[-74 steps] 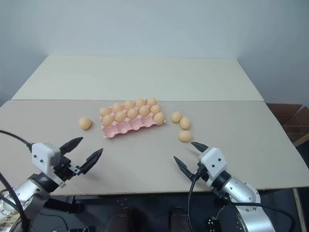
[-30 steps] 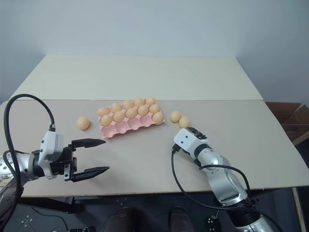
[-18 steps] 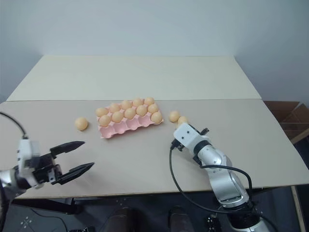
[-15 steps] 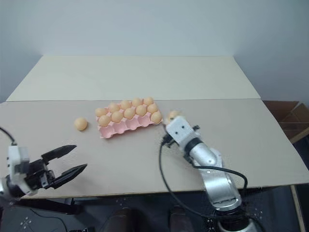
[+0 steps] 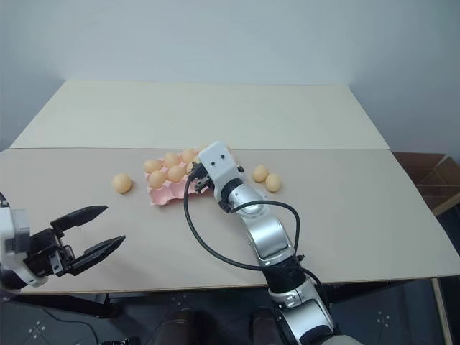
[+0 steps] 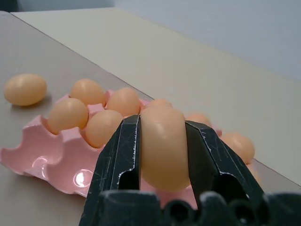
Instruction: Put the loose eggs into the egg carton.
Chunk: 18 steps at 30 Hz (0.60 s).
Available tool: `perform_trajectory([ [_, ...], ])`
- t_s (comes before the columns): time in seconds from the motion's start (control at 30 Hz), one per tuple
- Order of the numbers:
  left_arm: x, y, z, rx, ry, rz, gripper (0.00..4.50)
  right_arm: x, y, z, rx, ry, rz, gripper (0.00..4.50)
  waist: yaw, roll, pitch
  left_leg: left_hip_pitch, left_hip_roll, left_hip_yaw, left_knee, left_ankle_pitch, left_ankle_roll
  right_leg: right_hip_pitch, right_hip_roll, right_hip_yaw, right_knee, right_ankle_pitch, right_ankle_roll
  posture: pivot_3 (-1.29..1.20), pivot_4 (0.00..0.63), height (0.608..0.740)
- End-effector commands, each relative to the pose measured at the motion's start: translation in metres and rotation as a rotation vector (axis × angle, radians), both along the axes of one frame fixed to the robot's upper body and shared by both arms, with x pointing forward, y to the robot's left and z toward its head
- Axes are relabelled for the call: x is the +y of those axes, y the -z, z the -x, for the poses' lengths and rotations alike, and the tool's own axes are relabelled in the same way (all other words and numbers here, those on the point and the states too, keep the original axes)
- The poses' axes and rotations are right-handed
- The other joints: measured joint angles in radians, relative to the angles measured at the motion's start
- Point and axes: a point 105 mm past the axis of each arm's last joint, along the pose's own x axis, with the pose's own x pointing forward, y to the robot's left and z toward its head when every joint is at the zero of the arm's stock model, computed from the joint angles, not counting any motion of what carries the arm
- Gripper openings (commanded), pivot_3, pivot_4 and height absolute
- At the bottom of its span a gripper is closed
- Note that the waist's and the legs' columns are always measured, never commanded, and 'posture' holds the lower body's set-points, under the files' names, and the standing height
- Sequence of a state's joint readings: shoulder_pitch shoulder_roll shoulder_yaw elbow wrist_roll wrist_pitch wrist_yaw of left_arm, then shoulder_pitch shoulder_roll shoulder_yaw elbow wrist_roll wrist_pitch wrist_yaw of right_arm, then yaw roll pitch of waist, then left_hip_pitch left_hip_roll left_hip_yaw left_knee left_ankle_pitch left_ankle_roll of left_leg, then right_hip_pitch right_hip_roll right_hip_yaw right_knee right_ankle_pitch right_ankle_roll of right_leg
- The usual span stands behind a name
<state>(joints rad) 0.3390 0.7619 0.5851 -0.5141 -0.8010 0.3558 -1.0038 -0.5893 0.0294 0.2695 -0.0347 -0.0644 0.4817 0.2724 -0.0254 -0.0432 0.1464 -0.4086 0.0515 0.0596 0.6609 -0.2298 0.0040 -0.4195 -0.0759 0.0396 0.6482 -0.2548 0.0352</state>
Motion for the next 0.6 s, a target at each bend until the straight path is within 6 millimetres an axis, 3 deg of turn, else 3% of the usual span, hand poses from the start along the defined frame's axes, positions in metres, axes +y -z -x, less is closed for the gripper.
perform_trajectory([
  [0.03,-0.009,-0.011,-0.002,-0.037,0.051,-0.021,4.50,0.003,-0.012,-0.005,-0.053,-0.003,-0.031,1.16,-0.003,0.000,0.000,0.000,0.000,0.000,0.000,0.000,0.000,0.000,0.000,0.000,0.000,0.000,0.000,0.00,0.150,0.740],
  [0.27,-0.017,-0.013,-0.010,-0.060,0.064,0.005,4.50,-0.001,0.005,-0.018,-0.025,0.017,0.010,1.16,-0.018,0.000,0.000,0.000,0.000,0.000,0.000,0.000,0.000,0.000,0.000,0.000,0.001,0.000,0.000,0.00,0.150,0.740],
  [0.6,-0.019,-0.013,-0.012,-0.063,0.063,0.005,4.50,-0.004,0.006,-0.019,-0.008,0.020,-0.004,1.16,-0.019,0.000,0.000,0.000,0.000,0.000,-0.001,0.000,0.000,-0.001,0.000,0.001,0.001,0.000,0.000,0.00,0.150,0.740],
])
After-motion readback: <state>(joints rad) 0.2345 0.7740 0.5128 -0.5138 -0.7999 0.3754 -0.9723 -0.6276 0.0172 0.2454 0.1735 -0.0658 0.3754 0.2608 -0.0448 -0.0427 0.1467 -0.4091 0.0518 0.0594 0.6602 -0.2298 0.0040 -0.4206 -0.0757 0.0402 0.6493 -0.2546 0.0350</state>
